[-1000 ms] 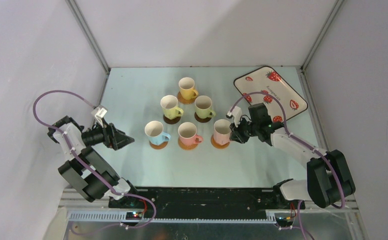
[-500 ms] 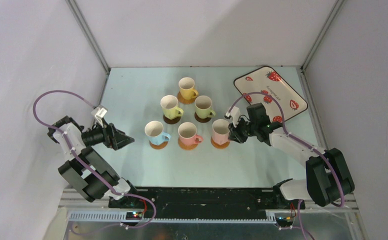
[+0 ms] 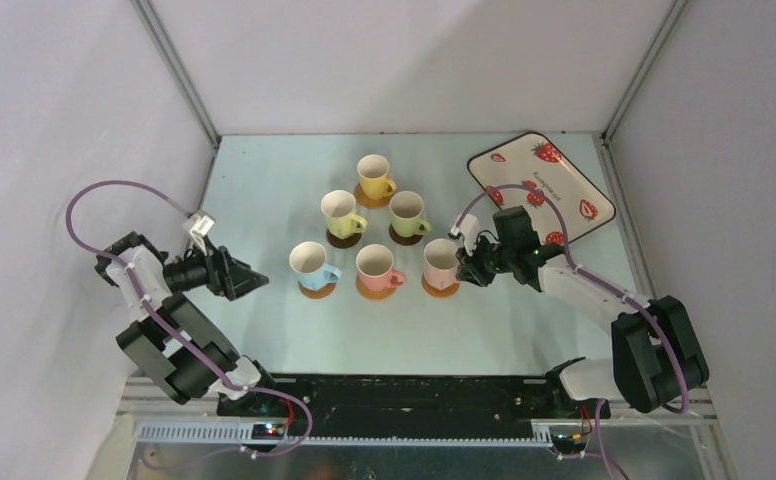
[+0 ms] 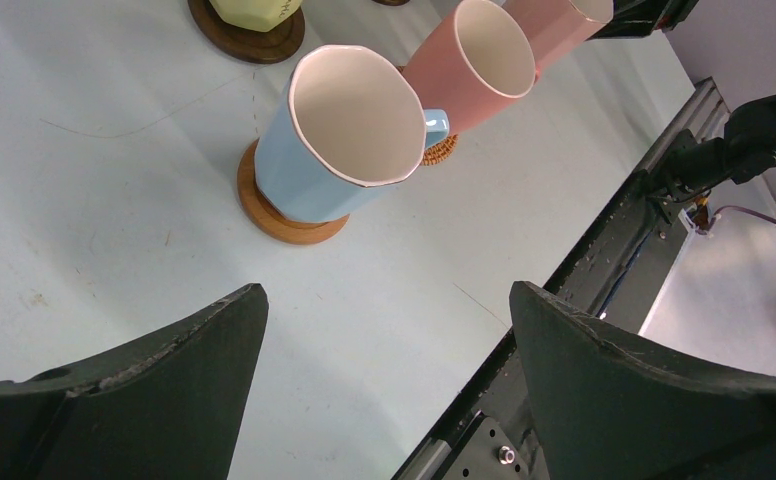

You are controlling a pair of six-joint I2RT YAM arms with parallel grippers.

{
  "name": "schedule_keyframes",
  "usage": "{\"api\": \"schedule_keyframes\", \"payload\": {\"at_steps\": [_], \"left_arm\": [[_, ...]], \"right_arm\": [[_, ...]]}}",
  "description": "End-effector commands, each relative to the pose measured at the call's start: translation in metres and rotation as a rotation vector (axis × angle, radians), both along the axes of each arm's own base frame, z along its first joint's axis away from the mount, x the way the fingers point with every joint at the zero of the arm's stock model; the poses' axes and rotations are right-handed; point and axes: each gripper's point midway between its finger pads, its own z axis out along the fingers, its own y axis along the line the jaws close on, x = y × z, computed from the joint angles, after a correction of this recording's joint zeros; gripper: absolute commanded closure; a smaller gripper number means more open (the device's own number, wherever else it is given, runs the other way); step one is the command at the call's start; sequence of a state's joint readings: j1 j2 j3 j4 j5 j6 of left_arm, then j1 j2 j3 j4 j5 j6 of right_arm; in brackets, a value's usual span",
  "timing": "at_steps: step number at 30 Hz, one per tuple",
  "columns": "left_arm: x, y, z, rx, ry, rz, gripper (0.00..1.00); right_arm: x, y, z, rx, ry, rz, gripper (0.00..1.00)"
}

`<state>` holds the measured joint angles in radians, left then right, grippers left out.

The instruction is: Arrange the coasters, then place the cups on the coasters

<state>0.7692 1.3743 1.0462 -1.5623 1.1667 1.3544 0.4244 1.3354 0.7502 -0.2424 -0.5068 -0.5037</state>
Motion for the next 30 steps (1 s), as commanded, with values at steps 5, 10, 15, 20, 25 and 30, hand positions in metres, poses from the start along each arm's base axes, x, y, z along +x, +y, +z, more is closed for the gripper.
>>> {"api": "schedule_keyframes", "payload": {"at_steps": [5, 10, 15, 20, 25, 30], "left_arm": [[0.0017, -0.0008, 0.0141, -0.016, -0.035, 0.017, 0.02], [0.0015, -0.0010, 0.0141, -0.014, -0.035, 0.015, 0.02], [0.0016, -0.0011, 0.0141, -0.013, -0.037, 0.014, 0.02], [0.0014, -0.0010, 0.0138, -0.014, -0.036, 0.014, 0.02], [0.0015, -0.0009, 0.0139, -0.013, -0.037, 0.015, 0.02], [0.0012, -0.0016, 0.0142, -0.012, -0.038, 0.013, 0.02]], "right_arm": [[0.0052, 0.0076, 0.0165, 0.041, -0.056, 0.045, 0.97], [0.0045, 0.0064, 0.0162, 0.043, -0.051, 0.048, 0.95], [0.0021, 0.0054, 0.0154, 0.037, -0.052, 0.065, 0.91], [0.0003, 0.0048, 0.0145, 0.032, -0.050, 0.076, 0.85], [-0.0007, 0.0041, 0.0148, 0.029, -0.053, 0.084, 0.79], [-0.0016, 0.0030, 0.0159, 0.033, -0.054, 0.091, 0.68]]}}
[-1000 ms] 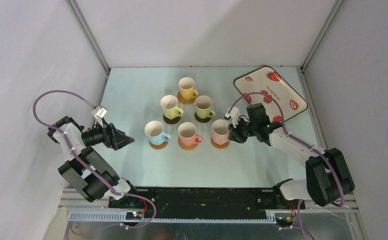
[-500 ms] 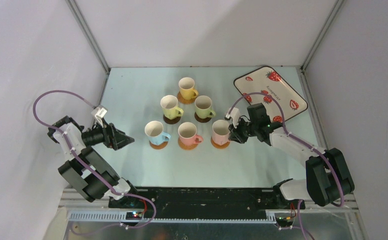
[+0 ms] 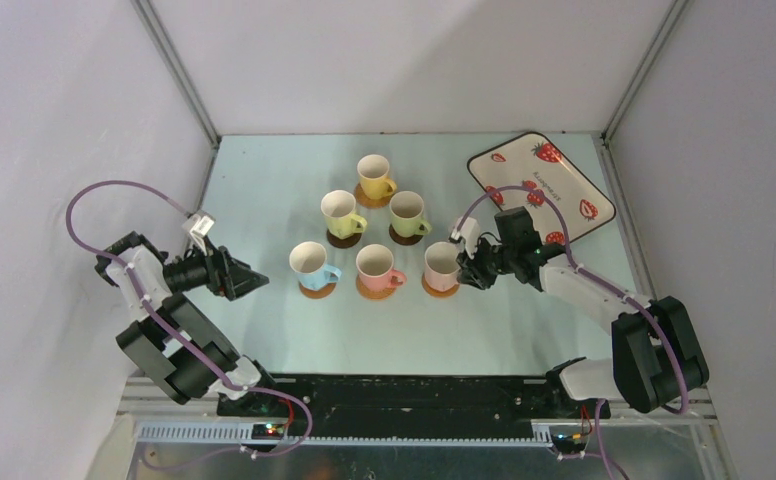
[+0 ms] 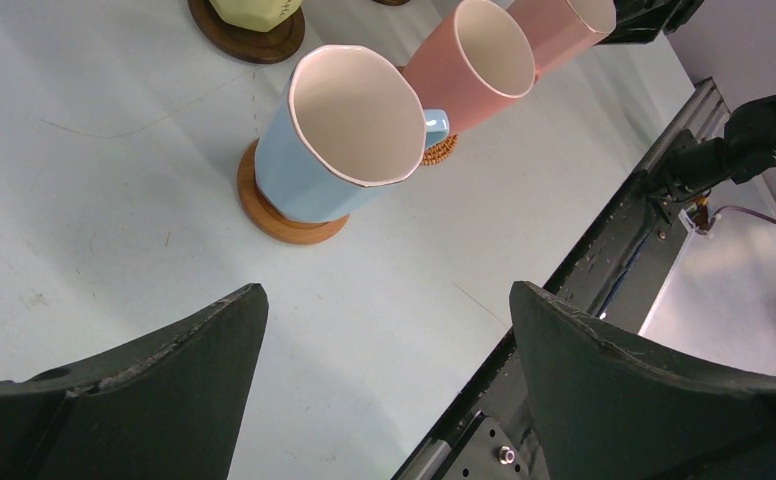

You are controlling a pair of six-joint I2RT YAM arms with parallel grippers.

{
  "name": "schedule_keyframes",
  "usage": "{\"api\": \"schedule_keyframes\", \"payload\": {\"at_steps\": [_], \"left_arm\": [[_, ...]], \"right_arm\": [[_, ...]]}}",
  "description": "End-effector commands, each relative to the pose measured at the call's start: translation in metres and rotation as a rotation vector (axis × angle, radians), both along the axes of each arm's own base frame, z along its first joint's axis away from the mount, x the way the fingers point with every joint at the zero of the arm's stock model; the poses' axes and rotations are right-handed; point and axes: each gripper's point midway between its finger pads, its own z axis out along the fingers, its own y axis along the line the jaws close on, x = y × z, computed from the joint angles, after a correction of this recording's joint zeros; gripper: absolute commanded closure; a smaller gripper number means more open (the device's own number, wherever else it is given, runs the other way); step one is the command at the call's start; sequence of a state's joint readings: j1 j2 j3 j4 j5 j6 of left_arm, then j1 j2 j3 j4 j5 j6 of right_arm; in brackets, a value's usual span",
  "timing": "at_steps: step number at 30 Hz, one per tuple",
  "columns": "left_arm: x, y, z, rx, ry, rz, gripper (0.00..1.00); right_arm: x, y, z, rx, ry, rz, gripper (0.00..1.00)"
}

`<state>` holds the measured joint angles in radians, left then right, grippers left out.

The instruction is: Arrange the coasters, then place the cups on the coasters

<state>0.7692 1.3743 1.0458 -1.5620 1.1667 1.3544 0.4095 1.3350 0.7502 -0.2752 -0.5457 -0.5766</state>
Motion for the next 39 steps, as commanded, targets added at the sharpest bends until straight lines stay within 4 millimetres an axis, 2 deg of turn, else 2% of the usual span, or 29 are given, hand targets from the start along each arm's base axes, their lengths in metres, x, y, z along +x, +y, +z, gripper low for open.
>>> {"api": "schedule_keyframes", "payload": {"at_steps": [1, 7, 12, 14, 15, 21, 26, 29, 31, 32, 33, 34, 35, 36, 37, 38, 39], "left_arm": [[0.001, -0.001, 0.014, -0.012, -0.037, 0.015, 0.02], [0.001, -0.001, 0.014, -0.011, -0.038, 0.015, 0.02], [0.001, -0.001, 0.015, -0.010, -0.038, 0.016, 0.02], [0.001, -0.001, 0.015, -0.010, -0.039, 0.016, 0.01], [0.001, -0.001, 0.015, -0.010, -0.038, 0.015, 0.02], [0.000, -0.002, 0.015, -0.008, -0.042, 0.017, 0.02], [0.001, -0.002, 0.015, -0.009, -0.042, 0.017, 0.02], [0.001, -0.002, 0.016, -0.009, -0.044, 0.018, 0.02], [0.001, -0.002, 0.016, -0.009, -0.043, 0.018, 0.02], [0.001, -0.002, 0.016, -0.009, -0.043, 0.018, 0.02], [0.001, -0.002, 0.016, -0.009, -0.045, 0.020, 0.02], [0.001, -0.002, 0.017, -0.009, -0.047, 0.022, 0.02], [0.001, -0.001, 0.017, -0.008, -0.050, 0.025, 0.02], [0.001, -0.001, 0.018, -0.008, -0.053, 0.027, 0.02], [0.001, -0.001, 0.019, -0.007, -0.057, 0.031, 0.02], [0.002, 0.000, 0.020, -0.007, -0.062, 0.035, 0.02], [0.002, 0.002, 0.021, -0.009, -0.065, 0.048, 0.02]], "right_arm": [[0.003, 0.006, 0.019, 0.045, -0.045, 0.036, 0.67], [0.002, 0.004, 0.020, 0.045, -0.052, 0.043, 0.49], [0.001, 0.000, 0.025, 0.040, -0.075, 0.056, 0.15], [0.001, -0.003, 0.030, 0.045, -0.091, 0.057, 0.03], [-0.001, -0.003, 0.034, 0.054, -0.095, 0.063, 0.01], [-0.005, -0.016, 0.060, 0.077, -0.175, 0.069, 0.00], [-0.012, -0.030, 0.096, 0.101, -0.277, 0.068, 0.00], [-0.006, -0.038, 0.120, 0.111, -0.297, -0.013, 0.01], [0.008, -0.049, 0.137, 0.112, -0.337, -0.125, 0.01], [0.024, -0.059, 0.149, 0.099, -0.396, -0.215, 0.01], [0.031, -0.065, 0.160, 0.127, -0.403, -0.309, 0.01], [0.048, -0.080, 0.175, 0.128, -0.458, -0.441, 0.01], [0.055, -0.089, 0.183, 0.145, -0.477, -0.525, 0.01], [0.068, -0.107, 0.197, 0.135, -0.546, -0.646, 0.01], [0.072, -0.114, 0.202, 0.154, -0.555, -0.717, 0.01], [0.079, -0.132, 0.212, 0.148, -0.605, -0.824, 0.00], [0.081, -0.138, 0.216, 0.162, -0.616, -0.874, 0.01]]}}
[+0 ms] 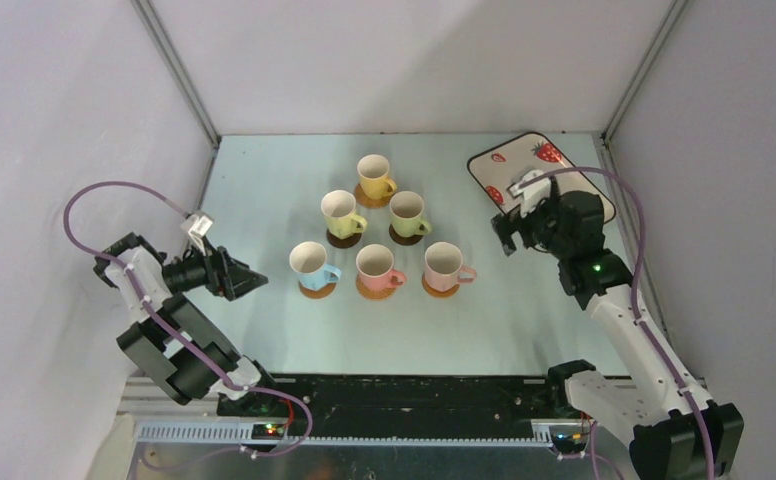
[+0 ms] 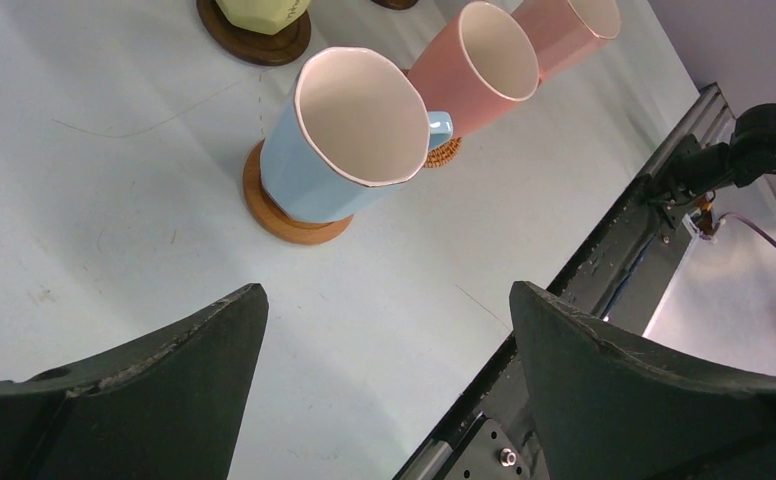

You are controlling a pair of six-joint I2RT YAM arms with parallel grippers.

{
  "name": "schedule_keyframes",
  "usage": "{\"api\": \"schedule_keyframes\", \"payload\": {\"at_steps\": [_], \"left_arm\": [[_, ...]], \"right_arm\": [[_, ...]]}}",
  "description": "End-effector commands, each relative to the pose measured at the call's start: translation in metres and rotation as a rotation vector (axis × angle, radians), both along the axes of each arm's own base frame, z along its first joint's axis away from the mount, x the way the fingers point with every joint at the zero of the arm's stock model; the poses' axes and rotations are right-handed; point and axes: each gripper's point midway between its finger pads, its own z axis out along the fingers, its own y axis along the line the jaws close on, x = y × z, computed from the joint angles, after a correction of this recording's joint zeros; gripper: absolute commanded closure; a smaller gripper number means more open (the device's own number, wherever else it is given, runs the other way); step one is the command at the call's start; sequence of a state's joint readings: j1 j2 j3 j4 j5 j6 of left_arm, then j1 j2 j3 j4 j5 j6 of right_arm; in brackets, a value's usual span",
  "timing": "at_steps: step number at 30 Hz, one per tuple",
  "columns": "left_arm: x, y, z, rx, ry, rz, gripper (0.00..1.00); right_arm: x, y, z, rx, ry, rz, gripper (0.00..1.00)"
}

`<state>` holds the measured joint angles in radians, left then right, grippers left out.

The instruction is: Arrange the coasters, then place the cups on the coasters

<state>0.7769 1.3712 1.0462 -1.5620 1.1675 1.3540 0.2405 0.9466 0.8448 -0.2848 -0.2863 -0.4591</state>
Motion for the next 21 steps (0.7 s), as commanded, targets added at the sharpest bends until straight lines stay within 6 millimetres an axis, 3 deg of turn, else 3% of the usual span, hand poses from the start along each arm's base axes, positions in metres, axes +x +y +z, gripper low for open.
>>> {"api": "schedule_keyframes", "payload": {"at_steps": [1, 4, 8, 11, 16, 20, 21], "left_arm": [[0.003, 0.001, 0.023, -0.014, -0.071, 0.048, 0.02], [0.006, 0.009, 0.029, -0.021, -0.106, 0.098, 0.02], [0.010, 0.026, 0.043, -0.040, -0.174, 0.197, 0.02], [0.009, 0.042, 0.056, -0.027, -0.231, 0.290, 0.02], [0.009, 0.053, 0.073, 0.033, -0.289, 0.327, 0.02], [0.013, 0.064, 0.080, 0.065, -0.260, 0.344, 0.02], [0.019, 0.077, 0.078, 0.075, -0.221, 0.388, 0.01]], "right_arm": [[0.038, -0.066, 0.072, 0.144, -0.241, -0.488, 0.00], [0.041, -0.087, 0.083, 0.161, -0.296, -0.608, 0.01], [0.041, -0.096, 0.094, 0.180, -0.341, -0.663, 0.00], [0.037, -0.097, 0.095, 0.165, -0.345, -0.677, 0.01], [0.030, -0.093, 0.086, 0.123, -0.312, -0.674, 0.01], [0.027, -0.088, 0.080, 0.117, -0.286, -0.656, 0.00], [0.027, -0.088, 0.081, 0.119, -0.287, -0.659, 0.00]]}}
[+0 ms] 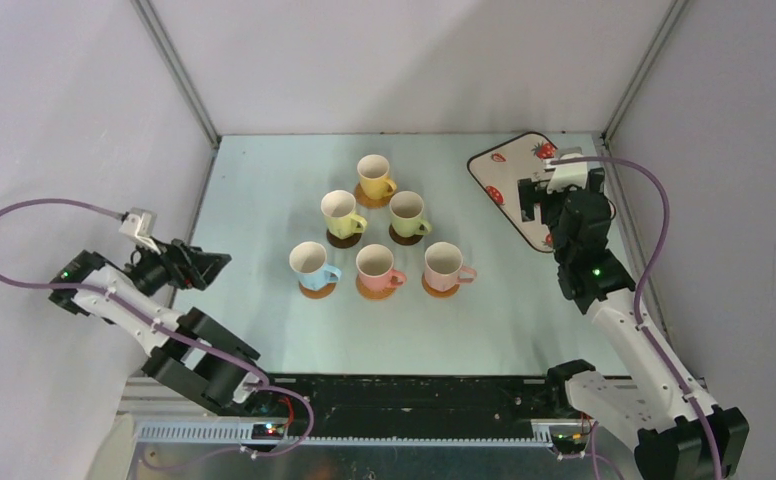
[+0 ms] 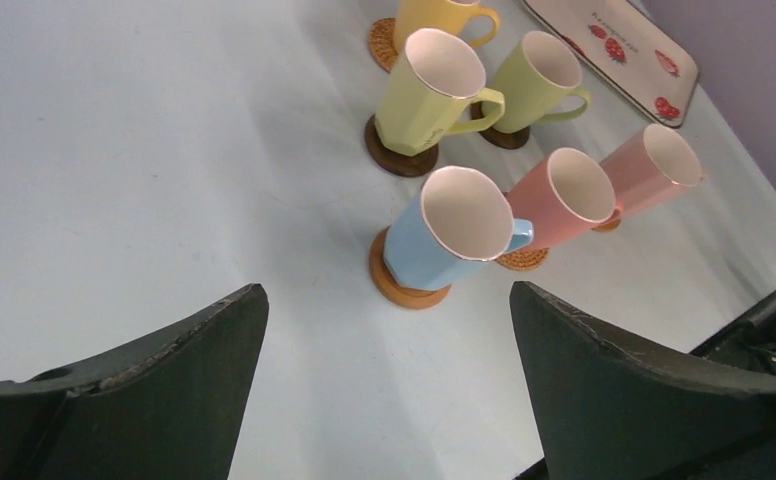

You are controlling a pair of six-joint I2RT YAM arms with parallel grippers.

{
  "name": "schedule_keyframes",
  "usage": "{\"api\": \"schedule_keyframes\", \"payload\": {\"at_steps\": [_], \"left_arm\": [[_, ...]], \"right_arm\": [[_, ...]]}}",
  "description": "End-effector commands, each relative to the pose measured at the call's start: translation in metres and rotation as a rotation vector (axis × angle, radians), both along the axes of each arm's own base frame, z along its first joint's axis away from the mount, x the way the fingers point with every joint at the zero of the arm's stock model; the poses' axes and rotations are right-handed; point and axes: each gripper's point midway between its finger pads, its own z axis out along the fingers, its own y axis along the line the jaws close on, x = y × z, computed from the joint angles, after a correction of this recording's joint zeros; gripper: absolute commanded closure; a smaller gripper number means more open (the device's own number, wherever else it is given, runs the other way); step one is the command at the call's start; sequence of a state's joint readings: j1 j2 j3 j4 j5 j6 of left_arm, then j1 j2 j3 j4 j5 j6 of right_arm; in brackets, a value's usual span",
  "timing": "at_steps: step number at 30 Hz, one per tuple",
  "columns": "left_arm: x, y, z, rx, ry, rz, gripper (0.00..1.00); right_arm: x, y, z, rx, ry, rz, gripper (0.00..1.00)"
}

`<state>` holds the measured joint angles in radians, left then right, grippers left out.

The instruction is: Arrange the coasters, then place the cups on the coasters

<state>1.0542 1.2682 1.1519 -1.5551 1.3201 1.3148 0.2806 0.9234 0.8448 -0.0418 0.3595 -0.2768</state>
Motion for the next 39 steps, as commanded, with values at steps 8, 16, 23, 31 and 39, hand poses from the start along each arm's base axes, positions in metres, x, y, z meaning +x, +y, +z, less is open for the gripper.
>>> {"api": "schedule_keyframes", "payload": {"at_steps": [8, 16, 23, 31, 39], "left_arm": [[0.058, 0.089, 0.024, 0.360, -0.017, 0.552, 0.02], [0.069, 0.089, 0.017, 0.512, -0.039, 0.678, 0.02], [0.056, 0.069, 0.001, 0.493, -0.103, 0.654, 0.02], [0.055, 0.055, -0.001, 0.460, -0.145, 0.608, 0.01], [0.058, 0.055, -0.009, 0.442, -0.148, 0.608, 0.02]], "right_arm": [[-0.004, 0.009, 0.022, 0.016, -0.062, -0.019, 0.01], [-0.011, 0.001, 0.028, 0.012, -0.084, -0.059, 0.01], [-0.009, -0.010, 0.027, -0.017, -0.154, -0.137, 0.01], [-0.006, -0.008, 0.018, -0.037, -0.151, -0.152, 0.01], [-0.010, -0.016, 0.026, -0.040, -0.201, -0.190, 0.01]]}}
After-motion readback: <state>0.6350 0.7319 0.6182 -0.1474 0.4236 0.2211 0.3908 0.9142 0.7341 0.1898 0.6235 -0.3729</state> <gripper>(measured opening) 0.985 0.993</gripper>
